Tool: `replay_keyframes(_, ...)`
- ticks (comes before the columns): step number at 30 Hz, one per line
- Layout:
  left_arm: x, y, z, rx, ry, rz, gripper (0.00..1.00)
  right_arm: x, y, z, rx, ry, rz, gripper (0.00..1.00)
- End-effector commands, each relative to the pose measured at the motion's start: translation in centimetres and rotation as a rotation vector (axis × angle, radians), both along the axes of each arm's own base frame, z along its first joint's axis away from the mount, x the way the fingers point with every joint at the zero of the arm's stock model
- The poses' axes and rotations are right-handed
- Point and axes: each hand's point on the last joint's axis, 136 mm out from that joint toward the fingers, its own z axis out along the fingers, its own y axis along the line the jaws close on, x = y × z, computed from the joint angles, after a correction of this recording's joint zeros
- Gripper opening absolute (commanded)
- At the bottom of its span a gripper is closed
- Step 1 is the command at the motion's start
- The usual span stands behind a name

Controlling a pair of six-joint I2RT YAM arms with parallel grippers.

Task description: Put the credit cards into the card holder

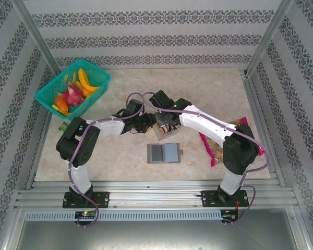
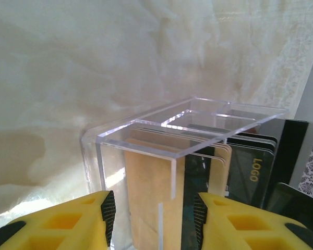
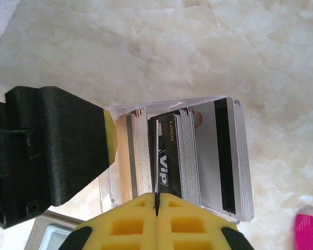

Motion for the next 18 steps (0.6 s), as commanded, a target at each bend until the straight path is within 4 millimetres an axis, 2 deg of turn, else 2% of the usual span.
replay_keyframes(1,-0.6,0.9,1.0,0.029,-0.026,-0.004,0.47,-0.2,-1.1,0.4,0.020,-0.006,-0.101,0.00)
replay_keyframes(9,-1.9,2.5,2.0,0.077,-0.047,0.019,0.47,-1.4,-3.2,3.2,0.037,-0.113,-0.271,0.00)
replay_keyframes(18,-4.3,4.1,2.3,0.101,-0.041,0.028,0.47,-4.8,-3.8,3.4,0.103,-0.157,-0.387,0.00)
